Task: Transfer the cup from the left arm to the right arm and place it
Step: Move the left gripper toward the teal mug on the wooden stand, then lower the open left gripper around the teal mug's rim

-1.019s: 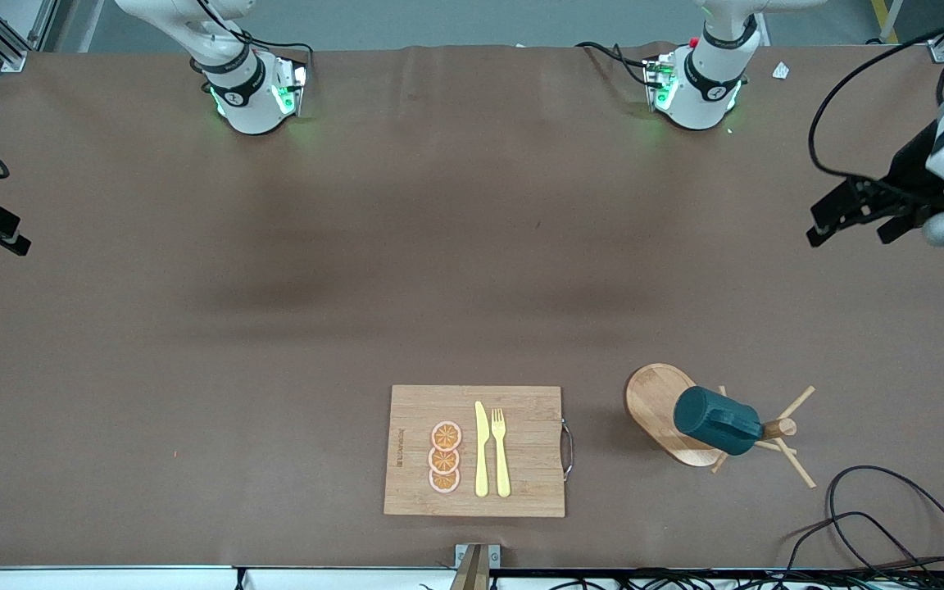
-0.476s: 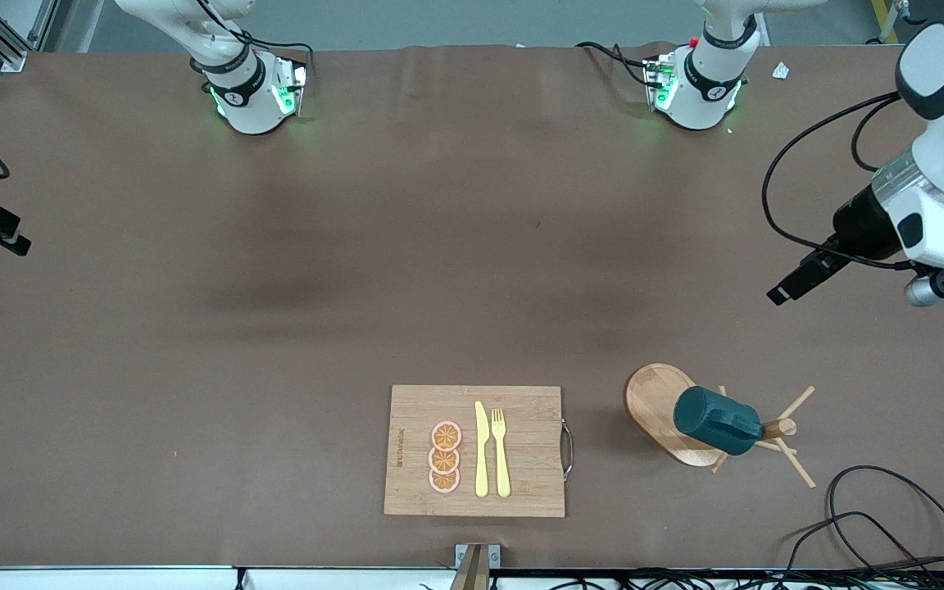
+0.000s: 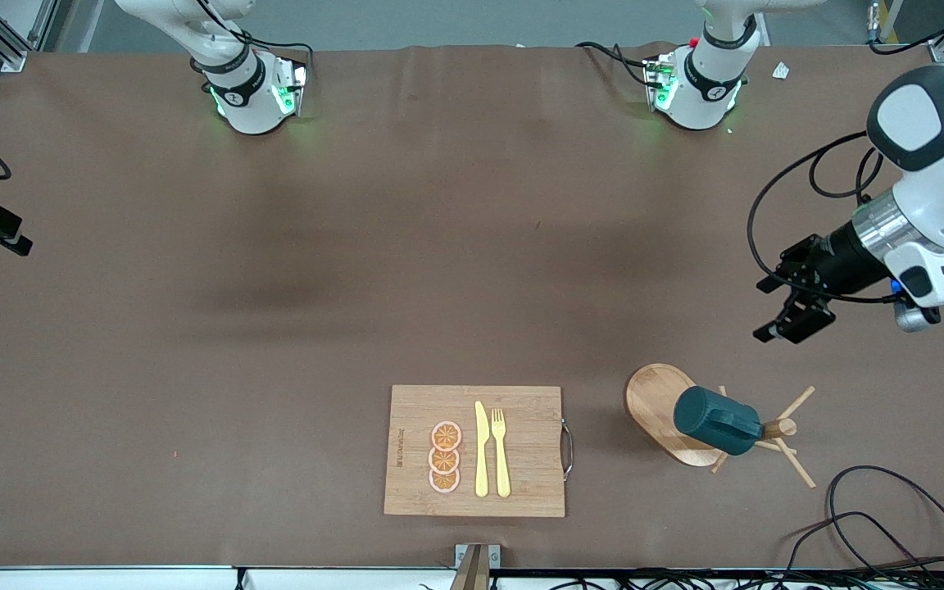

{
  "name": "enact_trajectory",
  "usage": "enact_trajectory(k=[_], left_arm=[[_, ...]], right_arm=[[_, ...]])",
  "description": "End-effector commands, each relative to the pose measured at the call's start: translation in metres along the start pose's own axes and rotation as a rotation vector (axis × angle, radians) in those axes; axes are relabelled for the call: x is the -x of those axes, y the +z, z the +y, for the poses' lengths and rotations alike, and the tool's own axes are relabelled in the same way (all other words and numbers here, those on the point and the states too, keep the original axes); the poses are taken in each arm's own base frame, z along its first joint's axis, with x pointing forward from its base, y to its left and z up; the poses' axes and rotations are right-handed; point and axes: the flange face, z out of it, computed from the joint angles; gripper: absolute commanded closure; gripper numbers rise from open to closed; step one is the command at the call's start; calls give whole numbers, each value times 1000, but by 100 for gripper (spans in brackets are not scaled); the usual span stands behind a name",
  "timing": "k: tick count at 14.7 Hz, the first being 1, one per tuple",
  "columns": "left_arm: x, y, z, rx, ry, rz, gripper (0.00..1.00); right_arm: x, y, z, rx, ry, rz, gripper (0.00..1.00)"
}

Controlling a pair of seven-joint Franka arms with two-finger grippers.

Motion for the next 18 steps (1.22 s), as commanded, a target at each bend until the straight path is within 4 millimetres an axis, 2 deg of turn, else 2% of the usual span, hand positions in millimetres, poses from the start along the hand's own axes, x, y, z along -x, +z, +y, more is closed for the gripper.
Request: enact_trajectory(k=[1,3,6,8,10,13,18], left_arm=[[-21,16,-11,81,-128,-15,0],[-32,29,-10,154,-226,-55,0],[-45,58,-15,173,-268,-49,0],[-51,69,-16,204,-302,-34,0],[-47,80,-20,220,-293,-23,0],[-52,94,-33,254,-255,9,0],[-37,107,-43,329,-169,28,0]], right_arm=[[4,0,3,6,1,3,0],[4,0,3,6,1,2,0],[4,0,3,6,1,2,0],[4,0,4,6,3,2,0],[4,0,4,6,3,2,0],[4,0,4,6,3,2,0],[4,0,4,6,3,3,0]])
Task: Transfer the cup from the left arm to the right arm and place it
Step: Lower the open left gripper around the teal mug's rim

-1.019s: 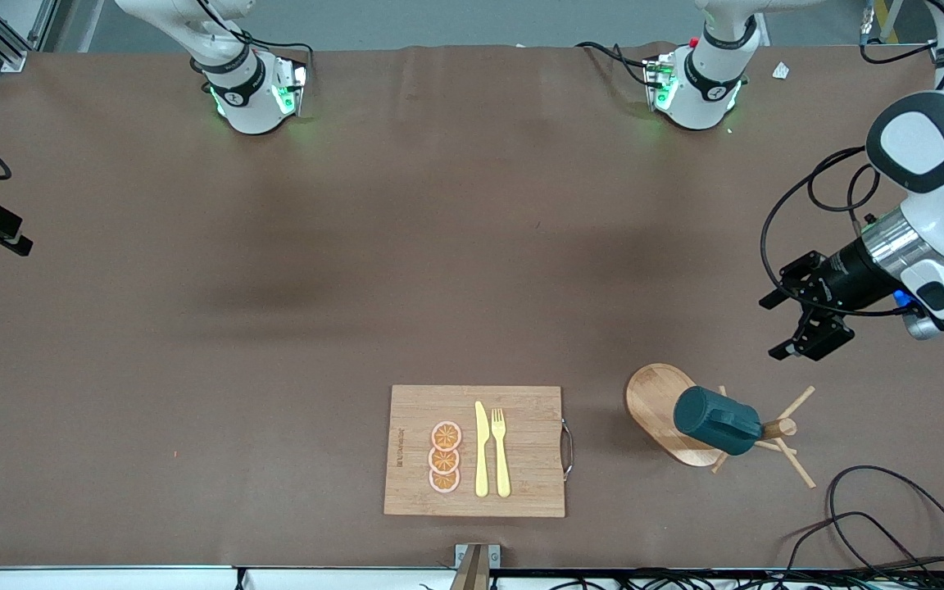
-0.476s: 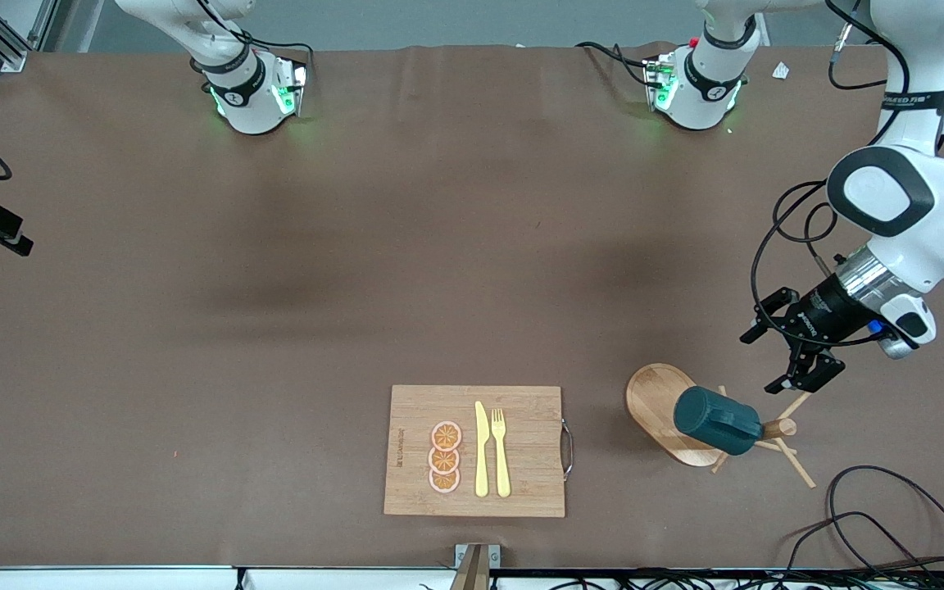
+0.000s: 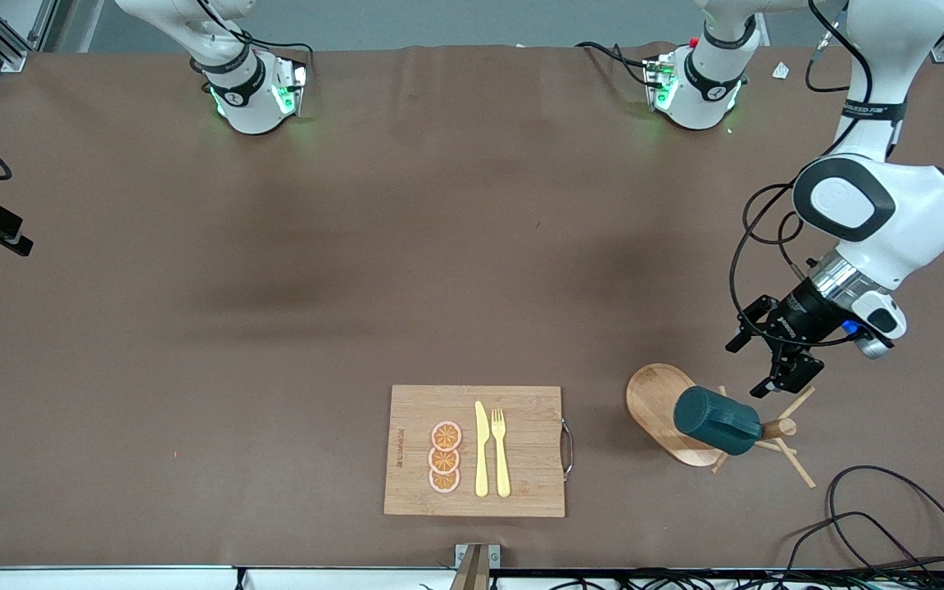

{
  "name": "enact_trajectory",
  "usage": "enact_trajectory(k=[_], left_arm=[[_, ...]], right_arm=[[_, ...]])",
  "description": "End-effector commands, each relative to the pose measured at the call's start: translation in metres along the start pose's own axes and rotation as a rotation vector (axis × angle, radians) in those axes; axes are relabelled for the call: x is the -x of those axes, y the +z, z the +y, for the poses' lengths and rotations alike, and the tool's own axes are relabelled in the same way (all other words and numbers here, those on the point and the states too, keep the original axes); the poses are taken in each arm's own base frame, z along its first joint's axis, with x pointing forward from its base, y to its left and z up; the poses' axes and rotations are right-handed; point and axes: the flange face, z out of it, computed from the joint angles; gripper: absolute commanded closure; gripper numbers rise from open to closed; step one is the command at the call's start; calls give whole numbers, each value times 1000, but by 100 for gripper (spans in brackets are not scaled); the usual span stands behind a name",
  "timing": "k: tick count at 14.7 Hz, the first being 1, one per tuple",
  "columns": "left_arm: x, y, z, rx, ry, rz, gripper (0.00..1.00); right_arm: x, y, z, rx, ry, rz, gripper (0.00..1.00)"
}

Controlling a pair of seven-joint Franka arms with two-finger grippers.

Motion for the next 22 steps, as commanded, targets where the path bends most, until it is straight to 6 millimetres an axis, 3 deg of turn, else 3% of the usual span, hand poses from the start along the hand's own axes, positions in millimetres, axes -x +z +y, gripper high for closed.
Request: enact_trajectory(k=[1,7,12,18,22], left_arm=[[8,0,-8,35,45,7,0],[10,9,-20,141,102,19,0],[6,30,-34,208,114,-12,0],[7,36,-15,243,117,-22,0],[18,40,-10,248,132,-36,0]], right_arm=[[4,-1,3,6,2,5,0],[3,-1,2,6,-1,5,0],[3,-1,2,6,1,5,0],[3,-1,2,6,1,5,0],[3,-1,2,6,-1,5,0]])
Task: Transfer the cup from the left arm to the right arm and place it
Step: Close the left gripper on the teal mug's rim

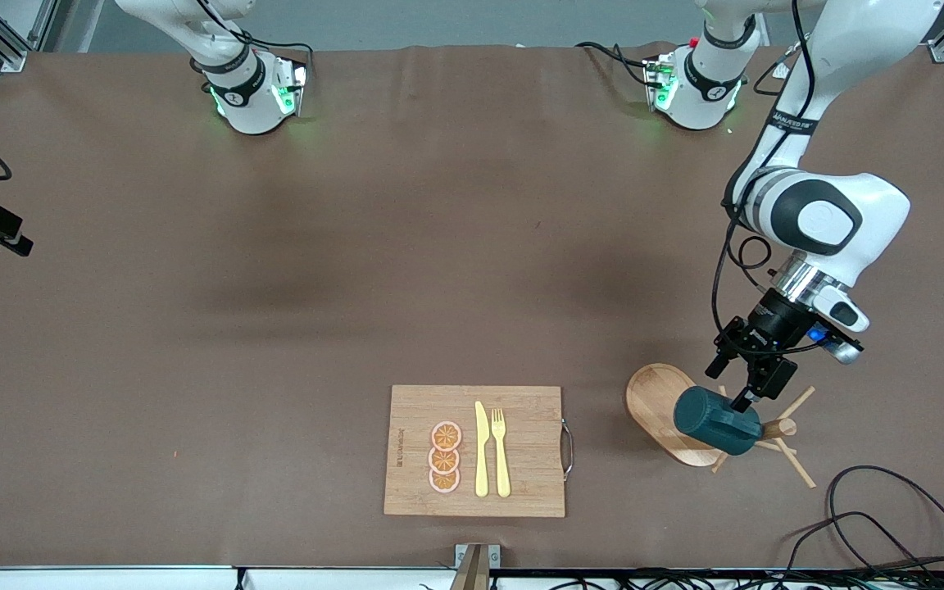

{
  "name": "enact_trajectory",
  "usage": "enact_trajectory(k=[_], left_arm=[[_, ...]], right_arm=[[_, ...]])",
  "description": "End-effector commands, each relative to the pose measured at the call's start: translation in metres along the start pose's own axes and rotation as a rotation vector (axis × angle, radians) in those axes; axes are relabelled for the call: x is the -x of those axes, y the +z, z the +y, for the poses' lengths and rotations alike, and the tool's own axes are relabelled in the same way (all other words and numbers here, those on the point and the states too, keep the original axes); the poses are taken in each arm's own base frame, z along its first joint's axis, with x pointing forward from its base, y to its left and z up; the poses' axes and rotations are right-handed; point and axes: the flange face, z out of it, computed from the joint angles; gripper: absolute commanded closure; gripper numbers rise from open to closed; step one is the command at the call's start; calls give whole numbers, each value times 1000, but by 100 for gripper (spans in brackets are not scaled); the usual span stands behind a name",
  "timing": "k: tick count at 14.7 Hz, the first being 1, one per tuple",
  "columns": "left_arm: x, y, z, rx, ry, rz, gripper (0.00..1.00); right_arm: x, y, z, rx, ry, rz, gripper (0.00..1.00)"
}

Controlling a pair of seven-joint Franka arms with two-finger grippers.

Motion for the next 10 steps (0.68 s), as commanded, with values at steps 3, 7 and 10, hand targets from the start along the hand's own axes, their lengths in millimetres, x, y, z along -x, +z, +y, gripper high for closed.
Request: enact_trajectory(k=[3,7,10], left_arm=[[0,15,1,10,0,6,0],[-2,20,6,22,-5,3,0],[-2,22,6,25,-14,2,0]], right_arm=[[3,-1,2,6,-1,6,0],[3,-1,2,6,-1,4,0],[3,-1,2,6,1,4,0]])
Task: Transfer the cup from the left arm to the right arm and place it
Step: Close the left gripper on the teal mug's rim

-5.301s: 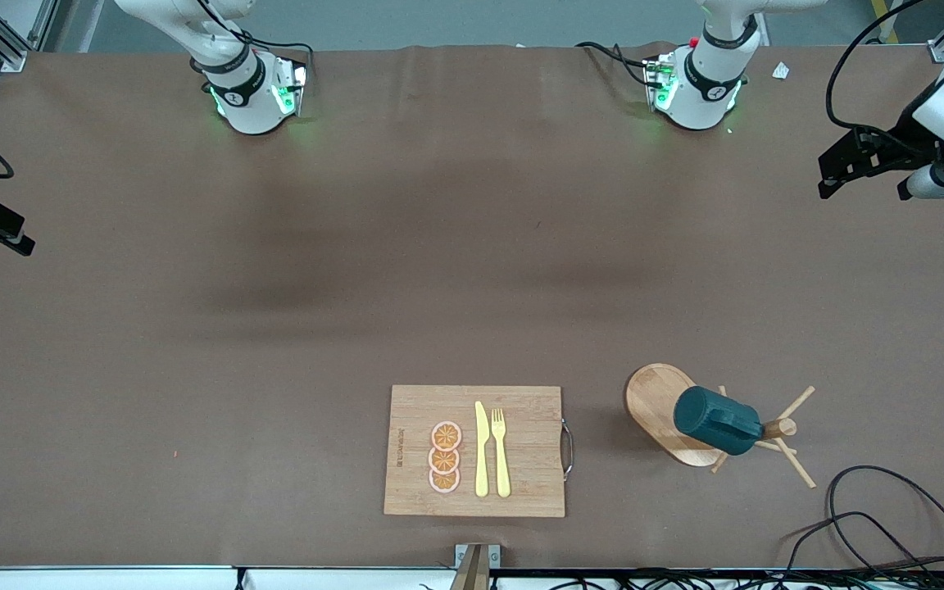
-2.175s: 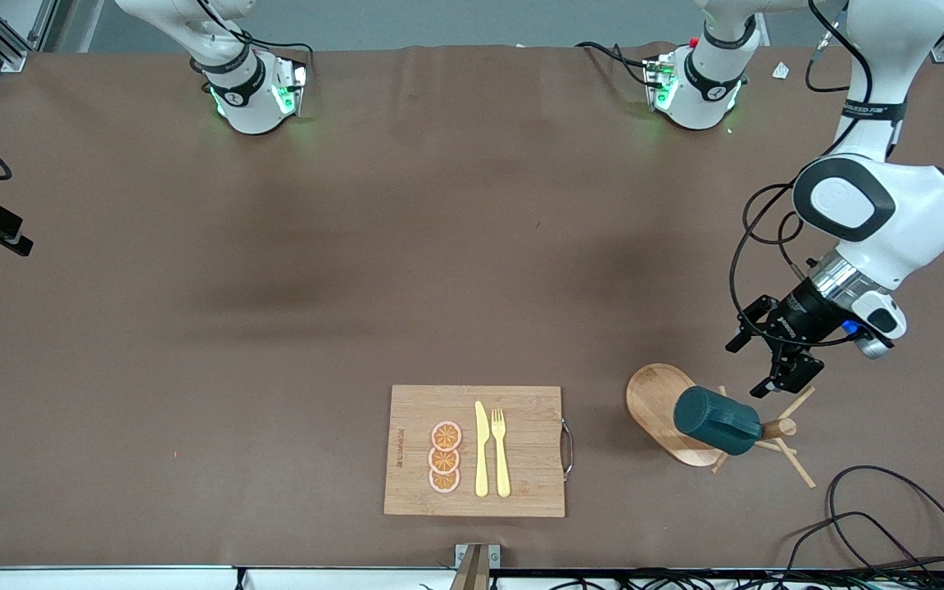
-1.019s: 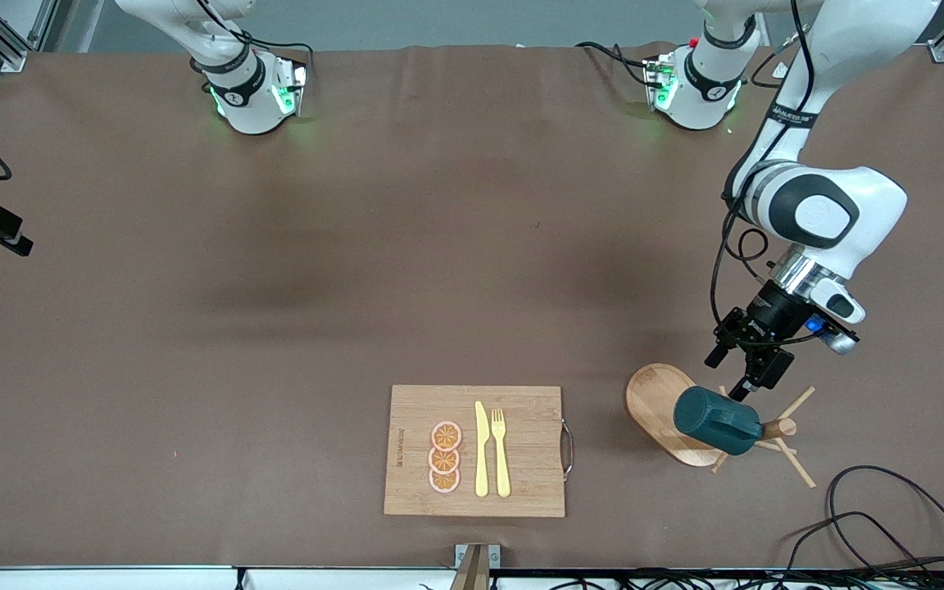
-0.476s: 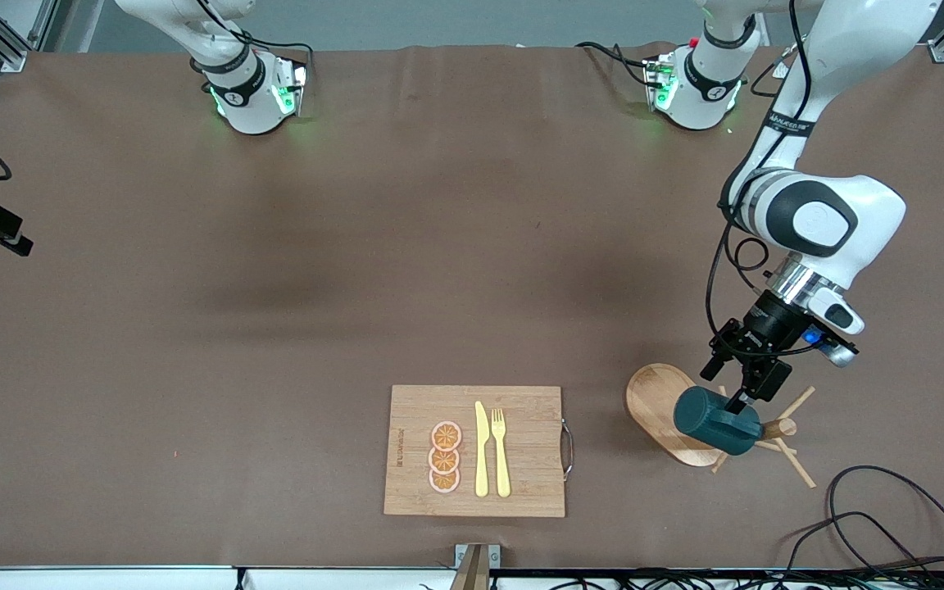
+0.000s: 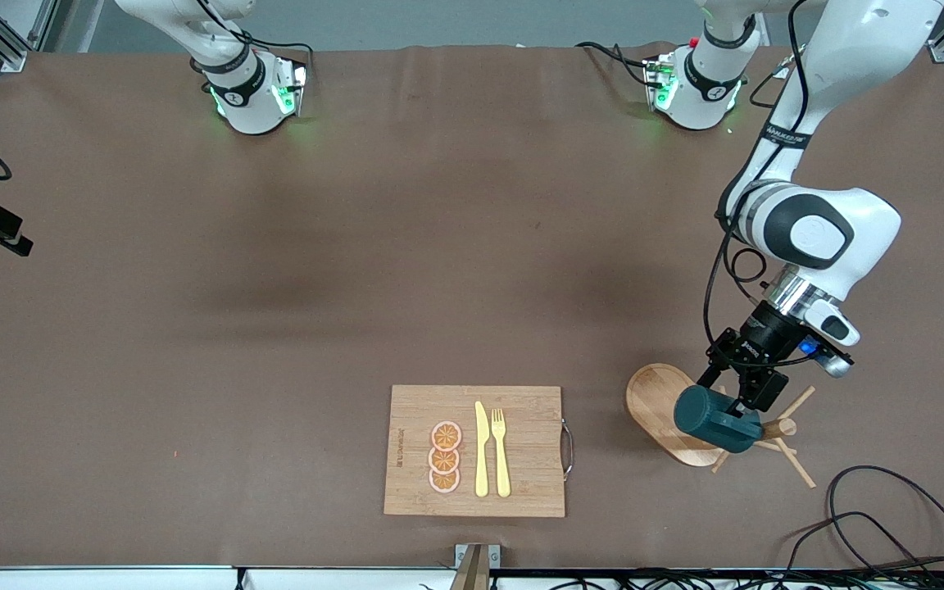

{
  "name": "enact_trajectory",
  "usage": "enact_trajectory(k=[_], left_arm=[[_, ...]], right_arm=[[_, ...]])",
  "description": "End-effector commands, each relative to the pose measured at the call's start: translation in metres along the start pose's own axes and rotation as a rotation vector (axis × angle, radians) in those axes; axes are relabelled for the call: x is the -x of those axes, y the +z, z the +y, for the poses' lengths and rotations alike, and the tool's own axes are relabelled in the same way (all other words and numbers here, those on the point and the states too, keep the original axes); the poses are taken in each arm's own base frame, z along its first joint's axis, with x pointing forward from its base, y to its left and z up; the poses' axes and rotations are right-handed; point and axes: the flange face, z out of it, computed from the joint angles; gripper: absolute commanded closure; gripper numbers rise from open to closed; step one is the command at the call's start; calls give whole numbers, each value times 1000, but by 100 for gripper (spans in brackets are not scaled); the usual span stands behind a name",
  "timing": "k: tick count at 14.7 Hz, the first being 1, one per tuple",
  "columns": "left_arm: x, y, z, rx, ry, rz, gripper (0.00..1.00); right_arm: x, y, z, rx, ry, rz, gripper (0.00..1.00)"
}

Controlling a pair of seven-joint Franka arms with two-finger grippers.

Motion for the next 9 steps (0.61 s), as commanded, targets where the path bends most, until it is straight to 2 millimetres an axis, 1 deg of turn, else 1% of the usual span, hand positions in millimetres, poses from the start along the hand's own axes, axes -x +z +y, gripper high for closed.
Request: enact_trajectory(k=[1,3,7,9], left_arm=[[1,3,6,25,2,11,0],[1,6,4,21,-2,10,0],[3,5,11,34,3,9,0],[2,9,11,37,-9,7,0]], right_arm=[[3,-1,3,6,2,5,0],[3,-1,2,6,-1,5,0],[3,-1,2,6,-1,5,0],[3,-1,2,6,1,5,0]])
